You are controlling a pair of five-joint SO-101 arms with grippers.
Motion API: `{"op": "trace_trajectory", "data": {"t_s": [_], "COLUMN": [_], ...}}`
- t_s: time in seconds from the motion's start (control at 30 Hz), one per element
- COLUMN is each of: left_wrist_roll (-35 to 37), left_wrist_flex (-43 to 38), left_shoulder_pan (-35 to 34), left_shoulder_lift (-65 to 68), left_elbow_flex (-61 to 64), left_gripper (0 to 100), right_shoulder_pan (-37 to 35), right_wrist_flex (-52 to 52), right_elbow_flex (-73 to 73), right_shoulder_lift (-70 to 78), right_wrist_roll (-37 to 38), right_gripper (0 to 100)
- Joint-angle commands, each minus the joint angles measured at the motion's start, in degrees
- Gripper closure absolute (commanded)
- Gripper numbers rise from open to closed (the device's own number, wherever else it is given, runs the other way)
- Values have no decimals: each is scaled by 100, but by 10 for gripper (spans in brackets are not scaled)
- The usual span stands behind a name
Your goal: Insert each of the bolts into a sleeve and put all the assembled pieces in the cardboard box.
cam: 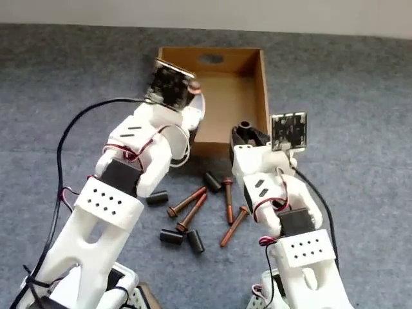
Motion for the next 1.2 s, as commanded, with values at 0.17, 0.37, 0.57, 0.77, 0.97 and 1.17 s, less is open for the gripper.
{"op": "trace_trajectory", "data": {"t_s": [0.17,0.37,0.57,0.77,0.97,1.17], "left_wrist_roll": [1442,1433,1424,1442,1433,1433], "left_wrist_flex": [-237,-536,-580,-905,-905,-905], "left_shoulder_pan": [277,690,1042,1059,1244,1253], "left_shoulder_lift": [-268,-259,-259,-259,-268,-268], "left_elbow_flex": [-374,-435,-470,-470,-664,-787], "left_gripper": [992,992,992,992,992,992], "right_shoulder_pan": [180,180,189,171,171,171], "right_wrist_flex": [-602,-611,-585,-620,-629,-629], "right_elbow_flex": [356,365,620,1288,1385,1385], "right_shoulder_lift": [-110,-119,-1042,-2255,-2360,-2360], "right_wrist_roll": [26,26,18,53,62,62], "right_gripper": [991,991,991,991,991,991]}}
